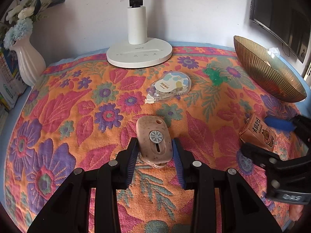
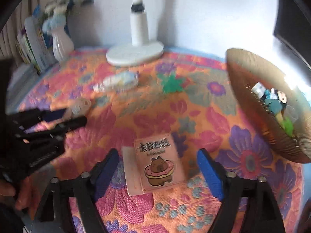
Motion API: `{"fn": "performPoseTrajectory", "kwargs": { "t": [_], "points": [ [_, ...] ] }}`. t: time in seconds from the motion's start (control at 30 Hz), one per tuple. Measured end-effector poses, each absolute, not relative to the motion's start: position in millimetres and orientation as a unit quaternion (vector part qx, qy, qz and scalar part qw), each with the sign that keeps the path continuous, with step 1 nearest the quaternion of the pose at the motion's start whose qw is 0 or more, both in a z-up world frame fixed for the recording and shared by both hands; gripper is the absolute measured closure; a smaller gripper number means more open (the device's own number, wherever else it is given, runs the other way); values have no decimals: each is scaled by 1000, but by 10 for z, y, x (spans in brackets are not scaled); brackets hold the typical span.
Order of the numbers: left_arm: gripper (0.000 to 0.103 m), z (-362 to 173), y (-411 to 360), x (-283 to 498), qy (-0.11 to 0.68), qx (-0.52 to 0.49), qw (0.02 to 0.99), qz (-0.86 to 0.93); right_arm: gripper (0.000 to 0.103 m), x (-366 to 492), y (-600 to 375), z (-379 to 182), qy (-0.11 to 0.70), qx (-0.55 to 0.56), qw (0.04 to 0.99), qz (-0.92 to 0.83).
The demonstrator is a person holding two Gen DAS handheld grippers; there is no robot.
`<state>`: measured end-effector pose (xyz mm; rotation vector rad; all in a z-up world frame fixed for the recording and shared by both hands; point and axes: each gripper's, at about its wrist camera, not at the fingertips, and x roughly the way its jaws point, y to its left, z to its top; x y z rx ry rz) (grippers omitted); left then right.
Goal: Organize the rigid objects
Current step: 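Grasp the pink oval case with the left tool while the right tool grasps the capybara card box, then carry the pink case and card box over the bowl and release both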
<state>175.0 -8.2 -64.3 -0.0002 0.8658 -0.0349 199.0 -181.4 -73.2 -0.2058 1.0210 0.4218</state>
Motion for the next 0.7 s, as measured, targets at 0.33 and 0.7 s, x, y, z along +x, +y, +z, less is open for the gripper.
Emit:
{"fn": "performPoseTrajectory", "kwargs": {
  "t": [0.33,0.7],
  "points": [
    [71,-597,-95,1705,407,0,913,-16,61,1748,-2292,-672,487,8,836,252],
    [86,-413,-215,1577,414,-9,910,-16,61,1565,-2688,-274,452,109,840,279]
  ]
}}
